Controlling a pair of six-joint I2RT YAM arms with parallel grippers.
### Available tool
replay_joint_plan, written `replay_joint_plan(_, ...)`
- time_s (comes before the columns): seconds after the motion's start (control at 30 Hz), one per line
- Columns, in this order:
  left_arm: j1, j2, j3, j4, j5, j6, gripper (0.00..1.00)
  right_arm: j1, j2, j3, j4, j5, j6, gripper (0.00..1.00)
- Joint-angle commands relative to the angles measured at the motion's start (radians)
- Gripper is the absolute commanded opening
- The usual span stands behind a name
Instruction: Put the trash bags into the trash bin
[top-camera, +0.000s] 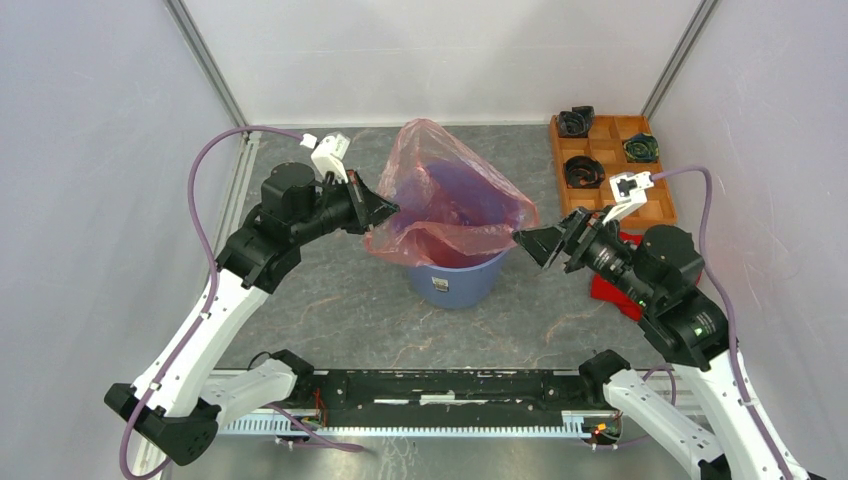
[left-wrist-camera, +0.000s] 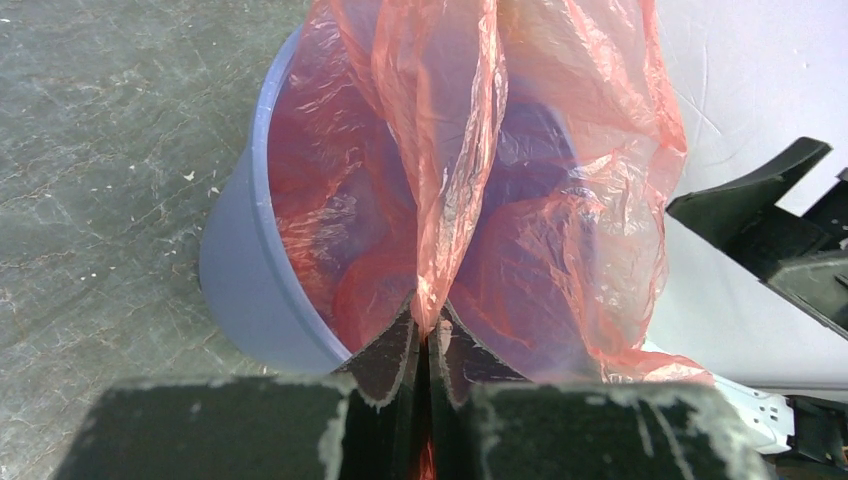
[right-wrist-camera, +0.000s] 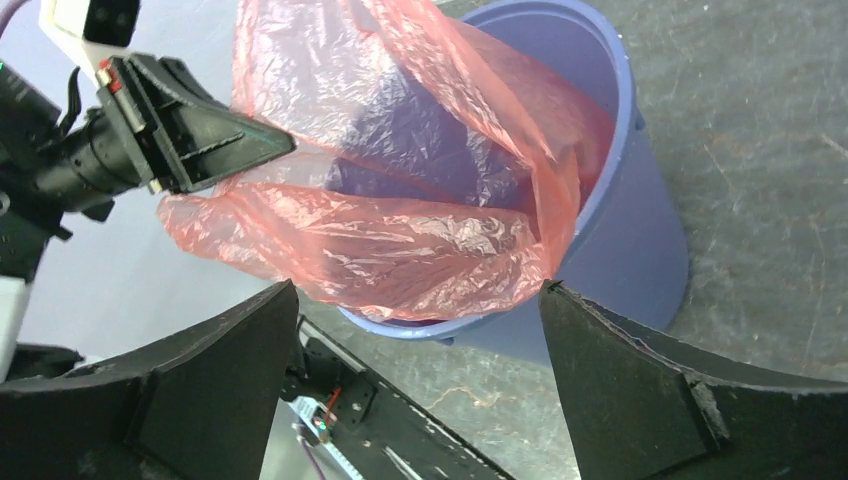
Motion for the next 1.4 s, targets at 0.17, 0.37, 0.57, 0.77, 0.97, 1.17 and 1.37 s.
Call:
replay_joint_plan(0.17,0.005,-0.011,0.004,0.065,0.047,-0.046,0.08,0.001,-0.016,-0.085,0.082,0.011,0.178,0.80)
replay_joint_plan(0.37,0.005,-0.012,0.014,0.063,0.051,-0.048,0.08,0.001,0.011,-0.091,0.118,0.011,0.194,0.74)
replay_joint_plan(0.57,0.005,-0.015,0.018,0.052,0.044,-0.042,0.09,0.000,0.021,-0.116,0.109,0.054,0.201,0.67)
replay_joint_plan(0.77,0.005,-0.013,0.034,0.042,0.042,-0.037,0.09,0.000,0.020,-0.138,0.108,0.101,0.179,0.67)
replay_joint_plan(0.97,0.005,-0.012,0.043,0.017,0.033,-0.027,0.14,0.001,0.035,-0.165,0.157,0.070,0.193,0.23)
replay_joint_plan(1.17,0.004,-0.035,0.092,-0.166,-0.091,0.043,0.42,0.000,0.016,-0.144,0.150,0.098,0.189,0.00)
replay_joint_plan(1.37,0.004,-0.078,0.125,-0.287,-0.141,0.039,0.78,0.001,0.018,-0.141,0.164,0.082,0.177,0.00)
